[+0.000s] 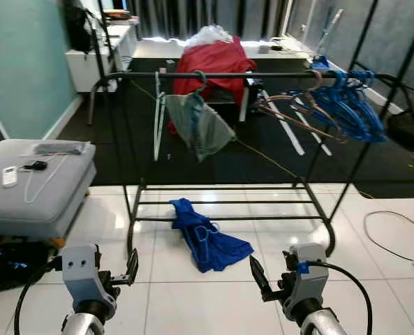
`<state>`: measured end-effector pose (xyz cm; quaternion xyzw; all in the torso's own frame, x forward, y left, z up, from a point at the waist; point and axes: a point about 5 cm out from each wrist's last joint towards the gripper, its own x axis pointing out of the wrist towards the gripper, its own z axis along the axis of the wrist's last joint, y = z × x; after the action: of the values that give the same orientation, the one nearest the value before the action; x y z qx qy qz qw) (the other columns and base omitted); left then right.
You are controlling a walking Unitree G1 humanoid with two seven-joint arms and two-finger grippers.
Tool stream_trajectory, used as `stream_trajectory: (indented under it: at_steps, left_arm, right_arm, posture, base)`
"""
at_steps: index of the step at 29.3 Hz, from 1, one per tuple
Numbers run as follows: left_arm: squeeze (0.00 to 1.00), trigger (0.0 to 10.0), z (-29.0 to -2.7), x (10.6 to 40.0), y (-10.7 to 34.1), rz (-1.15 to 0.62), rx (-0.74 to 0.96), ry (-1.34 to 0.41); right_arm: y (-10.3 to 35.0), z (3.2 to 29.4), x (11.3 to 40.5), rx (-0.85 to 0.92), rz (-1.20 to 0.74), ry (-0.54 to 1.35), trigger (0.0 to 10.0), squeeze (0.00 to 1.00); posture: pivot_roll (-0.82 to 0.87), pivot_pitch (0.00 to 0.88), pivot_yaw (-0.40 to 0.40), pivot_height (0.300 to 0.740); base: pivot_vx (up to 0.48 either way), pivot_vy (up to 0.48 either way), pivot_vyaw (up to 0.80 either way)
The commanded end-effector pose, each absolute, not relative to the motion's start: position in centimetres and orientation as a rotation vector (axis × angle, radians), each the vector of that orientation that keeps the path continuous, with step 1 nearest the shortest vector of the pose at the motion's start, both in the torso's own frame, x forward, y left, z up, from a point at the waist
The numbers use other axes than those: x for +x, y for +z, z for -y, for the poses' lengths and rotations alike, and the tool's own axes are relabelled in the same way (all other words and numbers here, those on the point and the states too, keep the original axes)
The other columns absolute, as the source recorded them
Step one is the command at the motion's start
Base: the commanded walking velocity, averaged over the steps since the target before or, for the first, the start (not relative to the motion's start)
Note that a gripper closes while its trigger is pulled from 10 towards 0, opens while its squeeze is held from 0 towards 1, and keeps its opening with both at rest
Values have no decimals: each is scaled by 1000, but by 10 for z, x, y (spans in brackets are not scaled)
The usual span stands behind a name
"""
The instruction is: Hang hanger
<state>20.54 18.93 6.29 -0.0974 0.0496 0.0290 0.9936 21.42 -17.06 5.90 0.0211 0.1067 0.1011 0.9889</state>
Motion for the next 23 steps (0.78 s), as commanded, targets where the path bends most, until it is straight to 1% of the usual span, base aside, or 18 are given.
stream_trajectory:
  at_steps: [1,7,23]
  left_arm:
    - [0,10000,-189,210,63,-104,-193,42]
    - [0,10000,-187,213,64,-104,-190,22]
    - [0,10000,-184,217,63,-104,-195,9]
  right_arm:
    - [63,175,220,31,-202,198,10000,0]
    - [67,183,232,18,-190,177,10000,0]
    - [61,185,240,27,-204,168,10000,0]
  posture:
    - [-28,0,4,740]
    - [-33,0,2,740]
    - [-32,0,1,740]
  base:
    - [442,0,0]
    - [474,0,0]
    - [480,0,0]
